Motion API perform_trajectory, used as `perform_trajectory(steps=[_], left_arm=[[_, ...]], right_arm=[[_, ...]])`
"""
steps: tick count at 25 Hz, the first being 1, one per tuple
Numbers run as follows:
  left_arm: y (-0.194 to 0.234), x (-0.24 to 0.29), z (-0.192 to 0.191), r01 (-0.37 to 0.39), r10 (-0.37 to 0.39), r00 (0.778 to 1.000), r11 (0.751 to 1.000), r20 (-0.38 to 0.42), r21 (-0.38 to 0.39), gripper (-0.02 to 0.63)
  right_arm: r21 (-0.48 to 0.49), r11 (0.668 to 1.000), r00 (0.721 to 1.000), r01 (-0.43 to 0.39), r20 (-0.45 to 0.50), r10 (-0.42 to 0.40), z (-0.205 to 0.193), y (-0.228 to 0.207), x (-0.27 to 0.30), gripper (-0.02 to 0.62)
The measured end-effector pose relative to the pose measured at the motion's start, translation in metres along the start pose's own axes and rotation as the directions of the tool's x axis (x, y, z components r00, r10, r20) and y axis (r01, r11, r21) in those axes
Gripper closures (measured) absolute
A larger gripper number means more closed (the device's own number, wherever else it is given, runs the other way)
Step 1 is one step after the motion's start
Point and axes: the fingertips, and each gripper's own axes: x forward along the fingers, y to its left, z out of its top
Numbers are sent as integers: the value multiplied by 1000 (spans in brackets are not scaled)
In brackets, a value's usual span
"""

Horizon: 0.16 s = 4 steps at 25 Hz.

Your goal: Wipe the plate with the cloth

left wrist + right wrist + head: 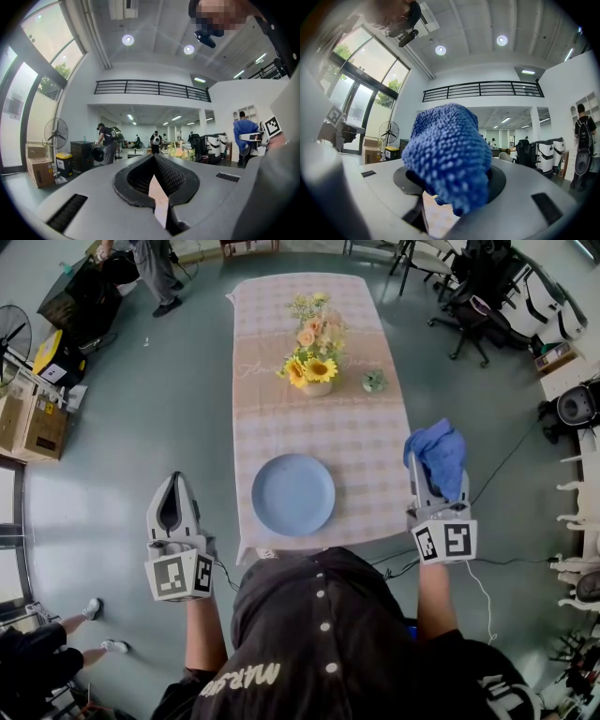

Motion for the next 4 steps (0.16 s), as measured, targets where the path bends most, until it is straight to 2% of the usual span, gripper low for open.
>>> perform_trajectory(steps=[4], left_arm=[[0,1,1,2,-2,1000,1000,0,2,589]], right_arm=[[-5,1000,1000,-3,-3,3,0,0,1,403]])
